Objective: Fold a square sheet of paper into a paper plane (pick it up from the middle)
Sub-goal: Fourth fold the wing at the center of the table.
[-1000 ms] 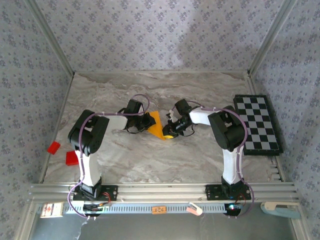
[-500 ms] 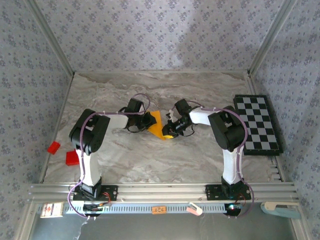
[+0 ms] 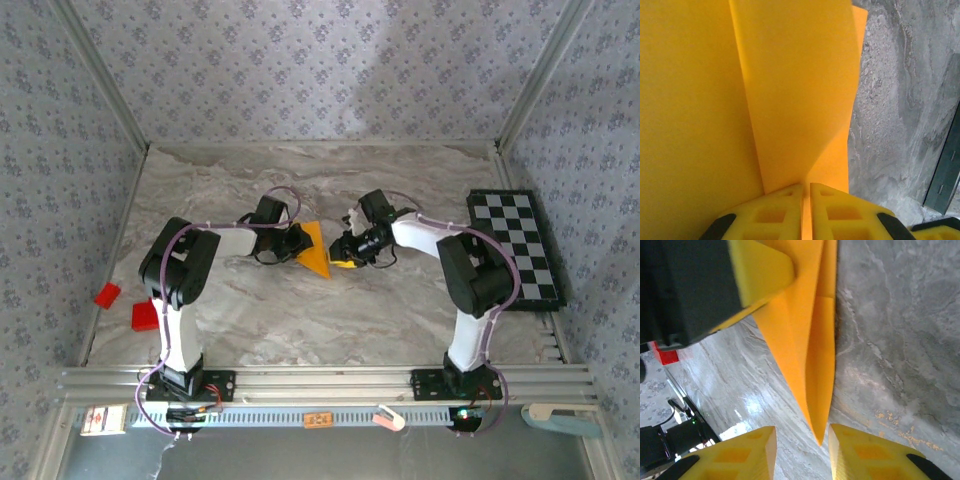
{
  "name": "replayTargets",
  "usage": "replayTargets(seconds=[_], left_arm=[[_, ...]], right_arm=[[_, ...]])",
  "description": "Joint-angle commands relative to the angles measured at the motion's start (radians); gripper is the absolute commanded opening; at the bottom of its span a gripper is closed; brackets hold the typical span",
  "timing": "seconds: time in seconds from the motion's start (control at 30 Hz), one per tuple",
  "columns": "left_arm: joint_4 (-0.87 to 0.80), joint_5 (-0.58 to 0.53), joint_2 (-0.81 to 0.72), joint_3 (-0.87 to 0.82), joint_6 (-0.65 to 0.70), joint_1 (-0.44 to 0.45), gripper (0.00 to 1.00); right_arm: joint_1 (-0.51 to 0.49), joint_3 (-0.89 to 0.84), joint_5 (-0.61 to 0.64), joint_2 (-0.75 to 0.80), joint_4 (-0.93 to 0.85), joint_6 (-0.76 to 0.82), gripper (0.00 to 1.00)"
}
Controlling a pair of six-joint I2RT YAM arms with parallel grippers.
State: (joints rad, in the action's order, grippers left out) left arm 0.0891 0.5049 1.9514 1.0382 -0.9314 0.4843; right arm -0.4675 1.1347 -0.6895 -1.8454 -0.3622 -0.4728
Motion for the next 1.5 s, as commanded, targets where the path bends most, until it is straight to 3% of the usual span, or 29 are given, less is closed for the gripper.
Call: replayTargets(seconds=[0.0, 0.2, 0.37, 1.47], left_arm=[[-0.073, -0.014, 0.034, 0.002, 0.022, -0.004, 0.13], [-0.071, -0.008, 0.034, 0.0, 0.022, -0.004, 0.13], [-0.074, -0.006, 0.033, 0.0, 0.022, -0.003, 0.13], [-0.075, 0.003, 0.026, 0.009, 0.017, -0.003, 0.16]], right_arm=[[-0.019, 0.049, 0.07, 0.018, -0.058, 0.015, 0.3], [-0.09, 0.157, 0.181, -0.043, -0.104, 0.039, 0.19], [-0.134, 0.209, 0.243, -0.091, -0.129, 0.04, 0.15], [-0.158, 0.205, 0.293, -0.178, -0.16, 0.034, 0.15]])
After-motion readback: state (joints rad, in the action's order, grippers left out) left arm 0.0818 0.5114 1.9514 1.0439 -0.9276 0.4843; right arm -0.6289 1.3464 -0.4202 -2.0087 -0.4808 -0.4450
